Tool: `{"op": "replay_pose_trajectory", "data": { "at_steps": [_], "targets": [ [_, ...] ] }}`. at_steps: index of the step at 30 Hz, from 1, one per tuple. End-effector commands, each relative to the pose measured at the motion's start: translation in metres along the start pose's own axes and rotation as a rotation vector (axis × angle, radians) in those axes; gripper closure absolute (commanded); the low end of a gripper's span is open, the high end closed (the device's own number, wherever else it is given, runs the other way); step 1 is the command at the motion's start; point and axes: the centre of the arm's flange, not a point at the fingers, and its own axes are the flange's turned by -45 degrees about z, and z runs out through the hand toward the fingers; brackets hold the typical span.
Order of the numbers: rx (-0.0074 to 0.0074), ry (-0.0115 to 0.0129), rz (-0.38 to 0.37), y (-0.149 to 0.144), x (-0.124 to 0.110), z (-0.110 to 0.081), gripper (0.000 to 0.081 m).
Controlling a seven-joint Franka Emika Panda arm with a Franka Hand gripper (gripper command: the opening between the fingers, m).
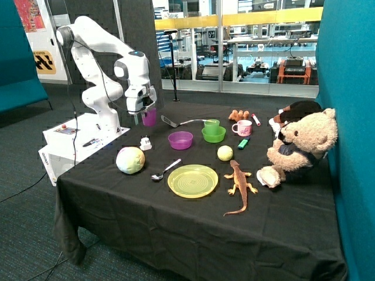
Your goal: Match the cups with the appropriate bowls
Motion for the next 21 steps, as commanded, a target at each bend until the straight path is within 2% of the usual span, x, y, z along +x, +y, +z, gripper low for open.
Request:
{"op": "replay_pose_trajectory", "data": {
  "at_steps": [1,2,7,14,21],
  "targets": [
    [-0.0007,-0.0041,0.118,0.004,0.022,-0.015,0.0808],
    [-0.0008,-0.0041,0.158,0.004,0.023,-0.015,0.0808],
    [-0.0009,-0.004,0.216,0.004,0.028,-0.015,0.0808],
    [-0.0012,-0.004,0.344,0.004,0.03,-0.015,0.0808],
    [-0.0012,-0.004,0.359,0.002,0.049,-0.017,0.0808]
  ]
}}
